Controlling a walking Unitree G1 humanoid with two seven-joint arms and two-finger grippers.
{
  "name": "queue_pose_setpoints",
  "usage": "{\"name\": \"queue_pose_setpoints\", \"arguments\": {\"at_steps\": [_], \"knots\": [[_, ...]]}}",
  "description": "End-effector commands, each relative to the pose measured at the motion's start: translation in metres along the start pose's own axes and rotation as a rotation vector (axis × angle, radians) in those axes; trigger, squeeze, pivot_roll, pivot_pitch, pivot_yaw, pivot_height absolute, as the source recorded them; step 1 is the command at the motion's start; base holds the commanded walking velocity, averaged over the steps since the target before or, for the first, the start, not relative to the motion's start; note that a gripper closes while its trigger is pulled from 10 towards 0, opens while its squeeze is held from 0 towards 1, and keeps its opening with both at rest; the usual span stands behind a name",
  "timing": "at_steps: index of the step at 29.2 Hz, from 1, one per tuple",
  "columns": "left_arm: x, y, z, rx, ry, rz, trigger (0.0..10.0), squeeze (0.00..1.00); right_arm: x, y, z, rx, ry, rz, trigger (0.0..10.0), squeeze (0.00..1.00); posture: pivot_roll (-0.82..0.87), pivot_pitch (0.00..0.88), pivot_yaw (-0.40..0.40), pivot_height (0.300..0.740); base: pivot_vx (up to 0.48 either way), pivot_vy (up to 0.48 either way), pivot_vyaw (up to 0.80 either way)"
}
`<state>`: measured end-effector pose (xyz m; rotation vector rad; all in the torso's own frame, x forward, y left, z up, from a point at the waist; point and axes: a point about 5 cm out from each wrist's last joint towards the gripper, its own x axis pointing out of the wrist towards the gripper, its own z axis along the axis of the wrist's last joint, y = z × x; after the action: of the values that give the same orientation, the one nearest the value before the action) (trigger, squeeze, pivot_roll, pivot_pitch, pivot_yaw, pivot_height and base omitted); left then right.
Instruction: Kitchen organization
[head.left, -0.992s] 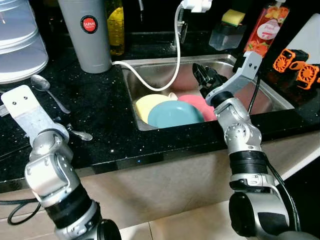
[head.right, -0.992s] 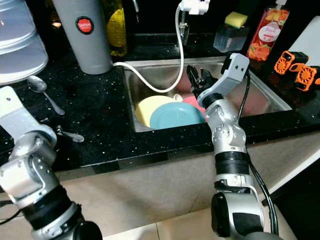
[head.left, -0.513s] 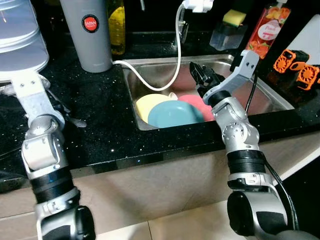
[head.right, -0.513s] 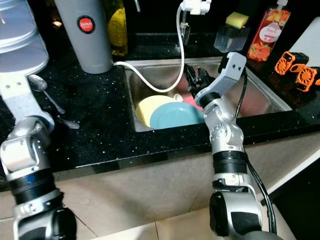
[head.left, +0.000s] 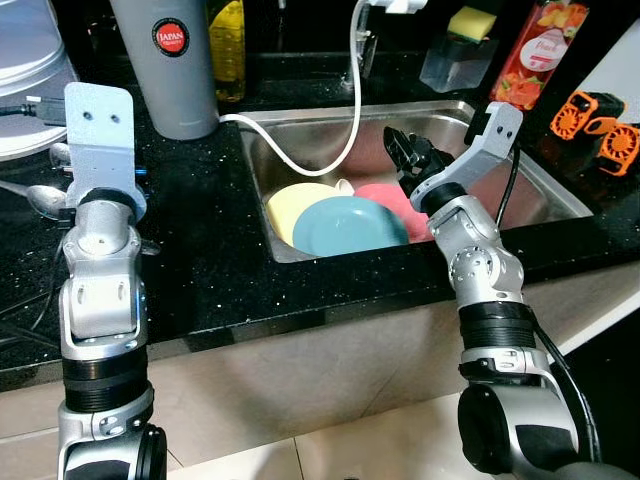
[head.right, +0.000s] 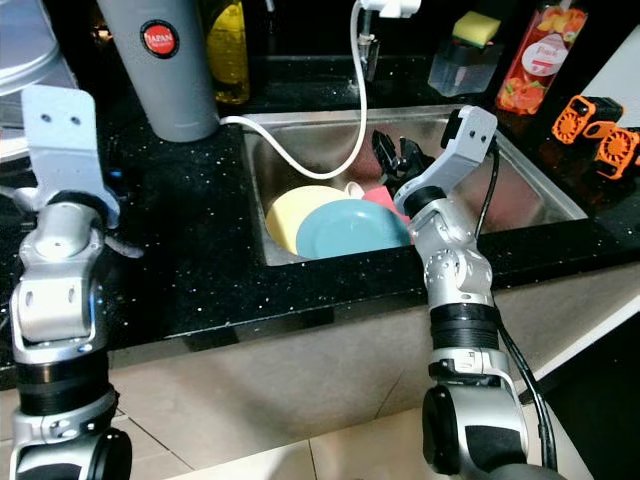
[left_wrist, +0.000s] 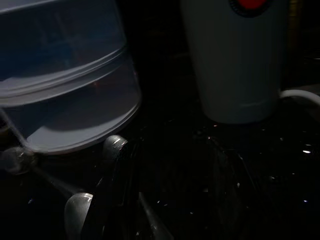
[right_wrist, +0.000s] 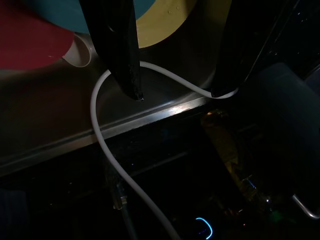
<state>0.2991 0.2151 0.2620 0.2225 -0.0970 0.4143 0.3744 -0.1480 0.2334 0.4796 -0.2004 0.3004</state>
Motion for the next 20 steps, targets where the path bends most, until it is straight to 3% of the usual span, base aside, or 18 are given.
{"name": "queue_pose_setpoints", "arguments": {"at_steps": [1,3,4,6,10,13,17,20], "knots": [[-0.004,0.002,-0.013,-0.047,0.086,0.069,10.0,0.00,0.000,-0.001,0.001,-0.007,0.004,-0.003,10.0,0.00,0.22,0.019,-0.096,0.740,0.000,0.000,0.00],[-0.007,0.004,-0.029,-0.156,0.214,0.146,10.0,0.00,0.002,0.001,0.000,-0.005,0.007,0.004,10.0,0.00,0.22,0.019,-0.102,0.740,0.000,0.000,0.00],[-0.007,0.004,-0.029,-0.156,0.214,0.146,10.0,0.00,0.002,0.001,0.000,-0.005,0.007,0.004,10.0,0.00,0.22,0.019,-0.102,0.740,0.000,0.000,0.00],[-0.009,0.005,-0.040,-0.243,0.308,0.184,10.0,0.00,0.003,0.003,0.000,-0.003,0.009,0.010,10.0,0.00,0.22,0.019,-0.103,0.740,0.000,0.000,0.00],[-0.008,0.003,-0.045,-0.287,0.354,0.176,10.0,0.00,0.004,0.004,-0.001,-0.001,0.011,0.014,10.0,0.00,0.23,0.019,-0.103,0.740,0.000,0.000,0.00],[-0.004,0.007,-0.060,-0.362,0.452,0.206,10.0,0.00,0.003,0.004,-0.001,0.003,0.007,0.014,10.0,0.00,0.22,0.020,-0.095,0.740,0.000,0.000,0.00],[0.001,0.010,-0.063,-0.378,0.474,0.210,10.0,0.00,0.002,0.002,0.000,0.002,0.005,0.007,10.0,0.00,0.22,0.020,-0.095,0.740,0.000,0.000,0.00],[0.005,0.013,-0.069,-0.446,0.535,0.208,10.0,0.00,0.000,0.001,0.000,0.001,0.004,0.000,10.0,0.00,0.22,0.022,-0.088,0.740,0.000,0.000,0.00]]}}
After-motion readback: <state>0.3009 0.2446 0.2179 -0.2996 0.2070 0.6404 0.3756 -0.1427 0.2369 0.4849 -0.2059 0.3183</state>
